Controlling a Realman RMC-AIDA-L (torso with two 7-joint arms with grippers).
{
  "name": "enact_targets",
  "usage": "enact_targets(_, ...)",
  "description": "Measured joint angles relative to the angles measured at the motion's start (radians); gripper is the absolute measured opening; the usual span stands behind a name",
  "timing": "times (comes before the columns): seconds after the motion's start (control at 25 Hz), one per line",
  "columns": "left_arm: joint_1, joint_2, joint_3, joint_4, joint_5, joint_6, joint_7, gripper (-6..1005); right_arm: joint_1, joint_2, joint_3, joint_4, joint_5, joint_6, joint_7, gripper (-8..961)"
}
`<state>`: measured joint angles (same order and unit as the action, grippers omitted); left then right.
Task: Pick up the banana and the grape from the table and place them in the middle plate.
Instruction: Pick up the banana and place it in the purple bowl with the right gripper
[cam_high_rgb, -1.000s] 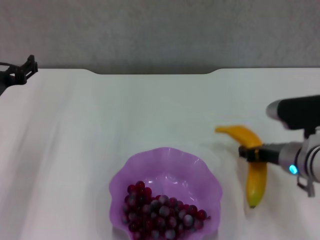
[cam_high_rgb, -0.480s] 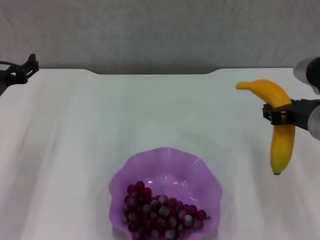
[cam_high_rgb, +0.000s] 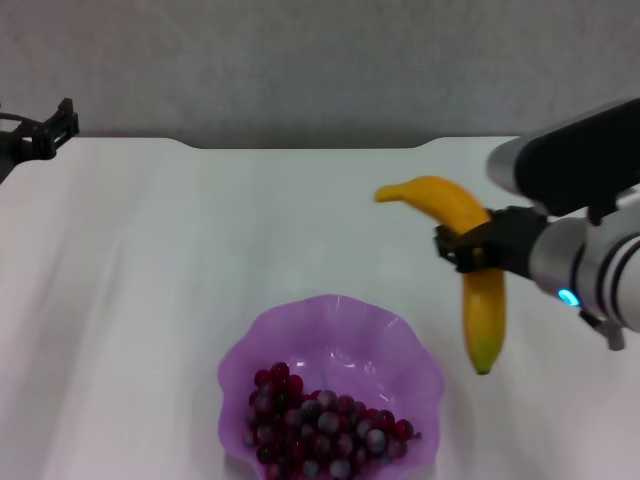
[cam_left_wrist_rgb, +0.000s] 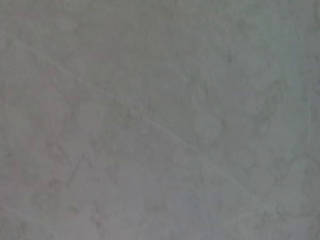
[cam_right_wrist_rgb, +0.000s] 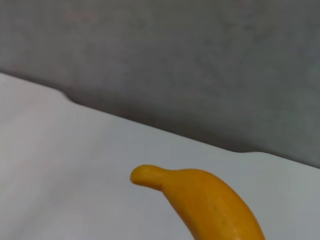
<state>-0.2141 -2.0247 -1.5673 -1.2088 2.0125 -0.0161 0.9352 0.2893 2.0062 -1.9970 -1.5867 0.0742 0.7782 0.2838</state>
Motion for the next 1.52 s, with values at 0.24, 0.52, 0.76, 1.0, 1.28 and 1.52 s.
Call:
enact_targets(0.24,-0.001,0.0,0.0,-0.004,0.0,-0.001,0.002,877,0.06,-0.001,-0.091,0.028,0.055,-0.006,-0.002,522)
enact_targets(0.52,0.001,0.0,-0.002,-0.005,0.0,-0.001,0.002,878,0.107,-0.003,-0.162,0.054,0.082,-0.003,-0.014,523)
enact_targets(0.76,0.001,0.0,-0.002,-0.005,0.0,-0.001,0.002,878,0.107,-0.002,-0.198,0.064,0.082,0.0,-0.044,523)
enact_targets(1.0,0.001,0.001,-0.004,-0.005,0.0,0.003,0.002,878,0.109,-0.003,-0.226,0.087,0.082,0.0,-0.092,524)
enact_targets(1.28,0.003,0.001,-0.005,-0.005,0.0,0.004,0.002,878,0.112,-0.003,-0.243,0.119,0.081,-0.007,-0.145,524)
enact_targets(1.52,0.004,0.002,-0.005,-0.005,0.0,0.002,0.002,878,0.135,-0.001,-0.244,0.166,0.083,-0.015,-0.148,525)
